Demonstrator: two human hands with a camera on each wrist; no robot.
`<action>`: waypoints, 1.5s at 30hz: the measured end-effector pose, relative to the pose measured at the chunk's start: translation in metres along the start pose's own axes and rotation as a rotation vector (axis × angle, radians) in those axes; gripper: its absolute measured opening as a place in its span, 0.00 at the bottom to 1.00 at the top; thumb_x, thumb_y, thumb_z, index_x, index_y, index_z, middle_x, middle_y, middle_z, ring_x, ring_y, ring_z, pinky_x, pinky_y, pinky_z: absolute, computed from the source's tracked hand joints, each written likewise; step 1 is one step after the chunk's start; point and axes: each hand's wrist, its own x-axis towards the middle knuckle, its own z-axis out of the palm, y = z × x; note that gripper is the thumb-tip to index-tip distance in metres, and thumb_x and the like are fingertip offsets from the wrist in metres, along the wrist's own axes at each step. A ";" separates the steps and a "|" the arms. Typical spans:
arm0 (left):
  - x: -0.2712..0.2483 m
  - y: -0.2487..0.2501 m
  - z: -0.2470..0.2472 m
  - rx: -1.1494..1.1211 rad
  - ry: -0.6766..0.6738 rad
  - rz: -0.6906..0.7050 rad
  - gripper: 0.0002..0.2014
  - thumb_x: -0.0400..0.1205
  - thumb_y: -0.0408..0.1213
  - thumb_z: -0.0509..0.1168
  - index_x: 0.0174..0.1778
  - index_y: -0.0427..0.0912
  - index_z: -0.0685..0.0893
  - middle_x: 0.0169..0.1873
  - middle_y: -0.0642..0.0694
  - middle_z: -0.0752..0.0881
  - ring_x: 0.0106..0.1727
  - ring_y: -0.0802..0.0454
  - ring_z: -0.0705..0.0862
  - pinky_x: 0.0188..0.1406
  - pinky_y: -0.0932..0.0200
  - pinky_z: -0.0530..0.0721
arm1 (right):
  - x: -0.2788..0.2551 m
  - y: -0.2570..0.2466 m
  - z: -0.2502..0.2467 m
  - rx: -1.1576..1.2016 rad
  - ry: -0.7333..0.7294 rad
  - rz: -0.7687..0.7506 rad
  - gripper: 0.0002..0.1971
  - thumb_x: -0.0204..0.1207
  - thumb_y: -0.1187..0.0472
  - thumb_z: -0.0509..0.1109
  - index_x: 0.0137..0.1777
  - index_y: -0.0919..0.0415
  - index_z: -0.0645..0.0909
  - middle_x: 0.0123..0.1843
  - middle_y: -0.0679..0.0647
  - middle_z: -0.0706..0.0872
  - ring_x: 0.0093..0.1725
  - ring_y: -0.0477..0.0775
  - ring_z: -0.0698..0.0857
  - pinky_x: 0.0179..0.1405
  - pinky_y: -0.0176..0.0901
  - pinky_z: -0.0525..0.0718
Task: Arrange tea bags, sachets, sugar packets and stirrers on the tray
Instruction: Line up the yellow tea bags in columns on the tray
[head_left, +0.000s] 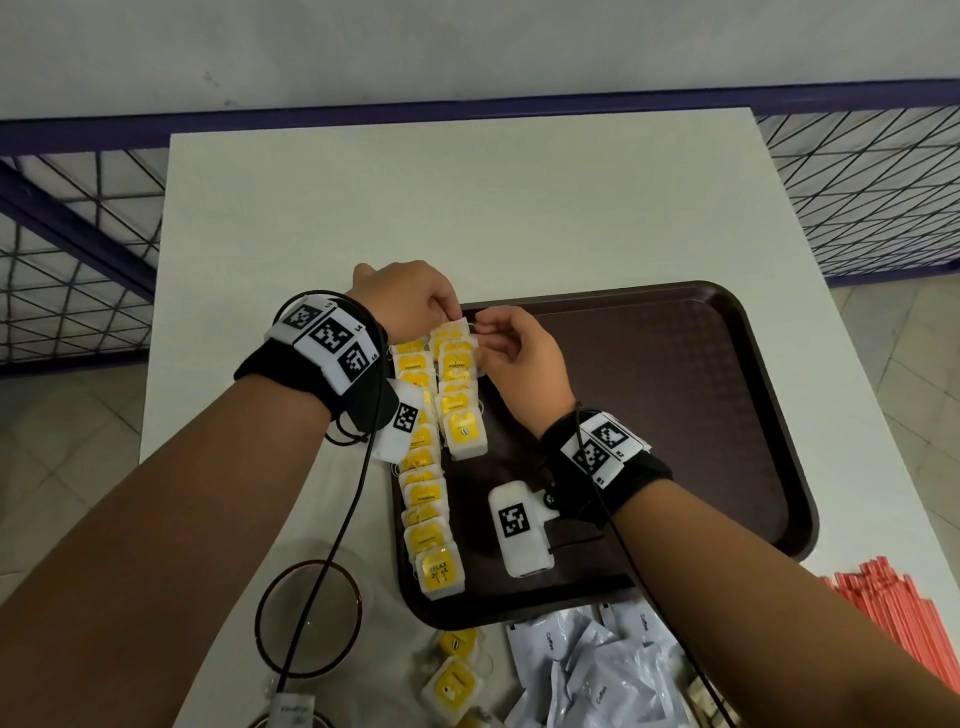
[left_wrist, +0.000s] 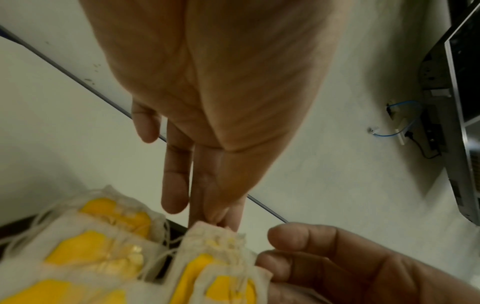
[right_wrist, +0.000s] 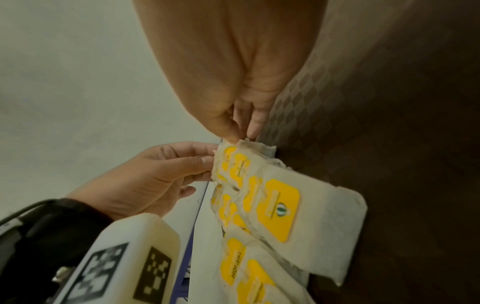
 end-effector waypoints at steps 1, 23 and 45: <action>0.000 0.000 -0.001 0.009 -0.001 0.002 0.13 0.80 0.36 0.59 0.48 0.57 0.87 0.40 0.61 0.83 0.54 0.56 0.80 0.61 0.49 0.61 | 0.000 0.000 0.000 0.004 -0.007 0.002 0.14 0.72 0.77 0.68 0.53 0.60 0.78 0.47 0.46 0.84 0.47 0.47 0.85 0.51 0.38 0.86; 0.001 0.000 -0.003 -0.156 0.089 0.103 0.08 0.79 0.31 0.65 0.49 0.40 0.88 0.45 0.47 0.87 0.44 0.56 0.80 0.44 0.66 0.72 | 0.010 0.006 0.010 -0.167 -0.033 0.031 0.11 0.71 0.68 0.74 0.49 0.55 0.80 0.40 0.46 0.84 0.43 0.44 0.83 0.51 0.40 0.84; 0.011 0.001 -0.004 -0.050 0.038 0.163 0.10 0.81 0.30 0.63 0.54 0.42 0.87 0.52 0.45 0.87 0.54 0.49 0.82 0.49 0.62 0.72 | 0.015 0.003 0.006 -0.268 -0.021 0.019 0.10 0.75 0.63 0.71 0.55 0.59 0.80 0.43 0.51 0.85 0.41 0.44 0.82 0.45 0.29 0.81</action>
